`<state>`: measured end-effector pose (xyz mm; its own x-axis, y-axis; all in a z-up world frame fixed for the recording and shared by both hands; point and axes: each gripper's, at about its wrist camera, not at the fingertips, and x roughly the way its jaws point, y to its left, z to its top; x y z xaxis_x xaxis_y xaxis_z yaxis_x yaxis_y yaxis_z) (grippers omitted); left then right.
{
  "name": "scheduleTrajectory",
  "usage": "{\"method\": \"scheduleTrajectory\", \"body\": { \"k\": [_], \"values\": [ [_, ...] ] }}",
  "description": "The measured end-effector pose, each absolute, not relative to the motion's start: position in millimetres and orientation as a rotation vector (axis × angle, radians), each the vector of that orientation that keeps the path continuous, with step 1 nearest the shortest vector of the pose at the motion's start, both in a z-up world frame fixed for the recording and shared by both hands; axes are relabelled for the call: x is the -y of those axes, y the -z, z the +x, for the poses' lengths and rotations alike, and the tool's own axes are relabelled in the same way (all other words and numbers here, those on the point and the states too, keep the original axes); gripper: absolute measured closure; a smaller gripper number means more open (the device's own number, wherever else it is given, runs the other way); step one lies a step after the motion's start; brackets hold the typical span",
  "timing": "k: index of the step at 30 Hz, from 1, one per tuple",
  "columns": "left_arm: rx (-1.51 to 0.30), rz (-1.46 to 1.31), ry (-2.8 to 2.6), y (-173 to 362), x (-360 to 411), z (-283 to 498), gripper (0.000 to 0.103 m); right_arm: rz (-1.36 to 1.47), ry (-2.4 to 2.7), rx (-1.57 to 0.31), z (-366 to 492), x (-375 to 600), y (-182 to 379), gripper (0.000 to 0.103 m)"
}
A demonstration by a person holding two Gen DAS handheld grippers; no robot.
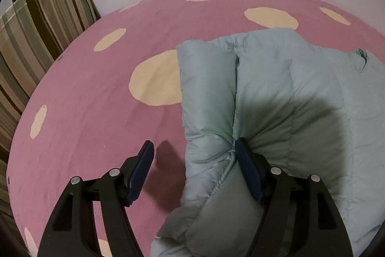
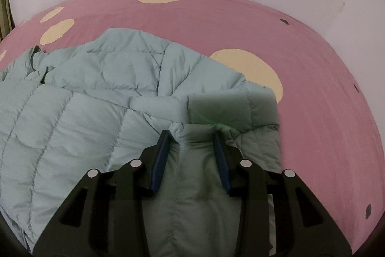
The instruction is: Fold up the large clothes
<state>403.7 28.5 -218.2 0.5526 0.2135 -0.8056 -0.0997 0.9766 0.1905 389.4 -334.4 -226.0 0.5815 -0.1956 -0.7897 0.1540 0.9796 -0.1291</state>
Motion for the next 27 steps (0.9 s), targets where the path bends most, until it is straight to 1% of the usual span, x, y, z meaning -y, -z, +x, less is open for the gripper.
{"method": "scheduleTrajectory", "body": {
  "k": [2,7,11,14,17,20,21,22,27],
  "values": [
    [-0.960,0.118,-0.202,211,-30,398,0.033,-0.043,0.206,-0.916,383,335,217,0.066],
    [-0.874,0.114,-0.213,195,-33,361,0.033,-0.044,0.211,-0.870,347,336,203,0.064],
    [-0.987,0.090,-0.162,228,-29,368,0.033,-0.048,0.213,-0.926,346,337,227,0.064],
    [-0.985,0.084,-0.160,236,-26,373,0.033,-0.045,0.216,-0.934,350,337,235,0.064],
    [-0.971,0.109,-0.167,232,-21,367,0.033,-0.041,0.217,-0.927,353,335,229,0.063],
    [-0.957,0.127,-0.169,214,-24,343,0.033,-0.025,0.216,-0.903,336,337,215,0.057],
    [-0.955,0.125,-0.165,209,-22,334,0.033,-0.021,0.215,-0.895,330,336,212,0.050],
    [-0.952,0.119,-0.158,203,-25,324,0.033,-0.023,0.216,-0.889,323,336,207,0.046],
    [-0.940,0.083,-0.125,181,-39,265,0.032,0.004,0.204,-0.883,271,341,190,0.044]
  ]
}}
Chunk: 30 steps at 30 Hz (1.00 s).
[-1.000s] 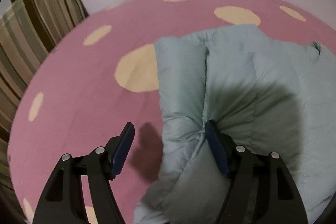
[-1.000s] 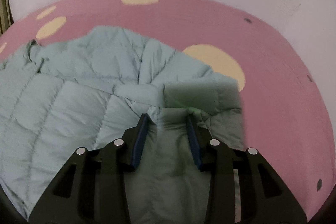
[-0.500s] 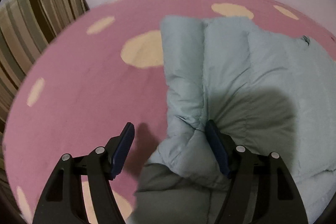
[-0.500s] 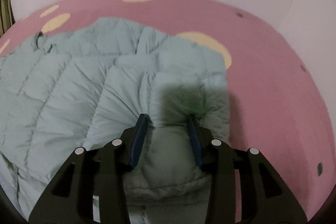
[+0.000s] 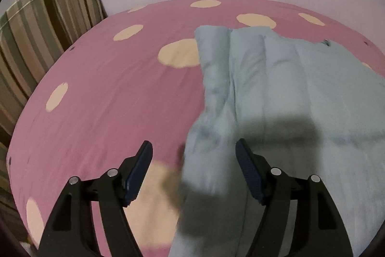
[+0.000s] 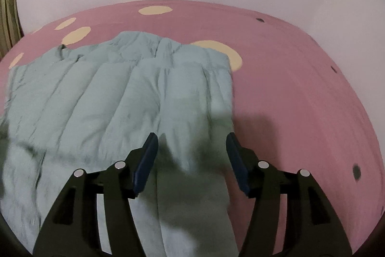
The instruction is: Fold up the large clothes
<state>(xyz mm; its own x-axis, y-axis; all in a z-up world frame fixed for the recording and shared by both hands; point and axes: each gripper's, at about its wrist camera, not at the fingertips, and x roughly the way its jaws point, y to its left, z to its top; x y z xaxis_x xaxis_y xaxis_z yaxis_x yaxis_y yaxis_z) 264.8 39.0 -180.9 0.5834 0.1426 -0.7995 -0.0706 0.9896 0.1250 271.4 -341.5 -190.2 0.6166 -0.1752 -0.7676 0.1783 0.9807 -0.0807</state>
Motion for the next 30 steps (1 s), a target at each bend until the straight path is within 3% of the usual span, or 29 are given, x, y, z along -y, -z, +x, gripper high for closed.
{"method": "scheduleTrajectory", "body": {
  "k": [13,22,24,26,27,29,30],
  "values": [
    [-1.018,-0.052,-0.030,182,-74,123,0.031,0.064,0.183,-0.955,120,366,205,0.037],
    [-1.075,-0.167,0.066,199,-79,78,0.031,0.121,0.148,-0.998,59,363,225,0.036],
    [-1.075,-0.141,0.081,200,-73,72,0.032,0.137,0.147,-0.999,49,363,226,0.036],
    [-1.071,-0.111,0.095,201,-69,69,0.042,0.140,0.144,-0.997,44,363,228,0.036],
    [-1.065,-0.088,0.096,202,-67,67,0.044,0.145,0.144,-0.997,43,364,228,0.038],
    [-1.050,-0.063,0.101,202,-62,65,0.055,0.154,0.136,-0.994,40,362,227,0.050],
    [-1.044,-0.067,0.108,201,-62,64,0.059,0.153,0.129,-0.994,39,361,226,0.061]
  ]
}}
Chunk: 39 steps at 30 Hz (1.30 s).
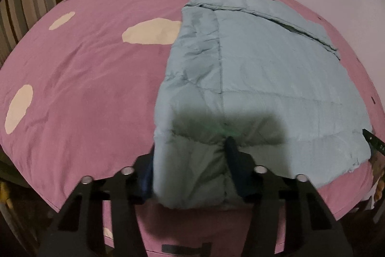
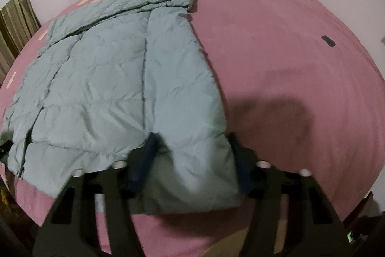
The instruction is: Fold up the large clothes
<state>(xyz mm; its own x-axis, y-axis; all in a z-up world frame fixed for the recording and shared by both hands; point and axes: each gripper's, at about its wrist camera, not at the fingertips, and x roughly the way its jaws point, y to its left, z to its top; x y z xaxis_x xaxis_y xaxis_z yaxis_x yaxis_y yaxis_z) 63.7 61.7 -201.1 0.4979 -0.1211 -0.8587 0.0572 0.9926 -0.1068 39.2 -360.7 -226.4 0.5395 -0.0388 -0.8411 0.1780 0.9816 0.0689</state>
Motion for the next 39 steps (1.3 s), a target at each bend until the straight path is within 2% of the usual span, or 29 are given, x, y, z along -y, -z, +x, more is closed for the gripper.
{"method": "scheduleTrajectory", "body": {
  "k": [1,3,4,5,8,16,24,28,33,39],
  "values": [
    [-1.039,-0.076,0.118,200,-60,63,0.065,0.145,0.118,-0.992,38,357,225,0.072],
    [-1.032,-0.067,0.124,199,-58,60,0.073,0.133,0.099,-0.986,35,352,224,0.083],
    [-1.025,-0.058,0.129,198,-56,59,0.086,0.131,0.093,-0.982,34,350,224,0.088],
    [-1.023,-0.064,0.142,197,-55,57,0.093,0.128,0.086,-0.977,32,348,222,0.090],
    [-0.994,-0.078,0.148,191,-55,51,0.098,0.140,0.078,-0.955,27,347,217,0.096],
    [-0.879,-0.151,0.152,142,-69,42,0.099,0.191,0.062,-0.829,11,353,173,0.097],
    [-0.807,-0.184,0.113,111,-75,108,0.099,0.271,0.036,-0.729,69,366,134,0.097],
    [-0.829,-0.173,0.081,122,-71,161,0.099,0.288,0.051,-0.739,119,369,140,0.097],
    [-0.916,-0.157,0.049,161,-63,220,0.099,0.285,0.078,-0.815,176,371,171,0.097],
    [-0.984,-0.121,0.036,200,-56,248,0.099,0.259,0.097,-0.924,213,371,219,0.097]
  ]
}}
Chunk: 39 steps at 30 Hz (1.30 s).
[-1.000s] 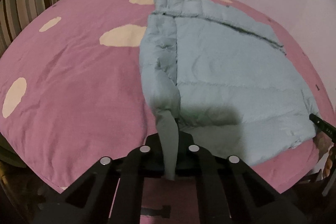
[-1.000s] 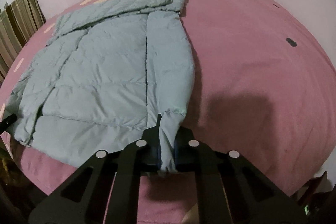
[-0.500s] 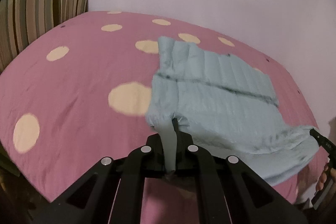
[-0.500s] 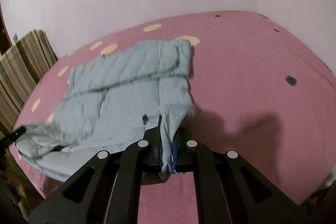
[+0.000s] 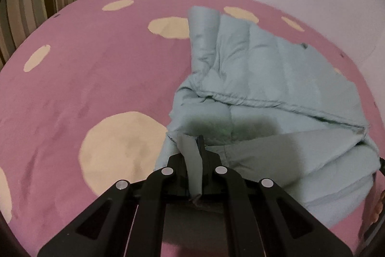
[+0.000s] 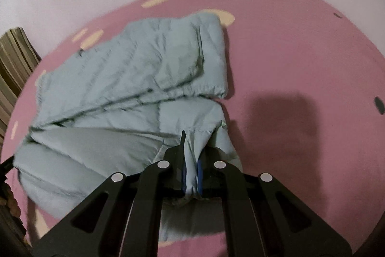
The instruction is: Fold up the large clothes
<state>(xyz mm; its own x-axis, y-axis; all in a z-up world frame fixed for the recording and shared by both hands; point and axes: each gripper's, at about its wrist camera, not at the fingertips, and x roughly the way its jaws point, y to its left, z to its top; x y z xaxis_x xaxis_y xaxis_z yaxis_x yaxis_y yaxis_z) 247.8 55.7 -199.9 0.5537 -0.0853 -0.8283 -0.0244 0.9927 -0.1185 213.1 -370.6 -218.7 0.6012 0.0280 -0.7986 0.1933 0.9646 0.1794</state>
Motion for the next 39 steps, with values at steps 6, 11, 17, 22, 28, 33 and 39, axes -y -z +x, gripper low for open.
{"method": "scheduleTrajectory", "body": {
  "k": [6,11,17,22,28,33,39],
  "values": [
    [-0.984,-0.091,0.042,206,-53,252,0.098,0.220,0.102,-0.938,220,364,229,0.097],
    [-0.935,-0.092,0.050,183,-57,245,0.088,0.235,0.081,-0.908,214,369,215,0.087],
    [-0.841,-0.130,0.048,150,-69,228,0.043,0.239,0.095,-0.810,193,379,182,0.051],
    [-0.762,-0.120,-0.002,132,-84,215,0.038,0.234,0.092,-0.786,181,386,169,0.051],
    [-0.792,-0.102,0.043,145,-86,207,0.038,0.187,0.057,-0.788,172,383,170,0.050],
    [-0.784,-0.116,0.073,150,-93,201,0.038,0.186,0.049,-0.738,159,389,160,0.040],
    [-0.808,-0.103,0.147,159,-82,220,0.038,0.146,0.008,-0.784,184,383,175,0.040]
  ]
}}
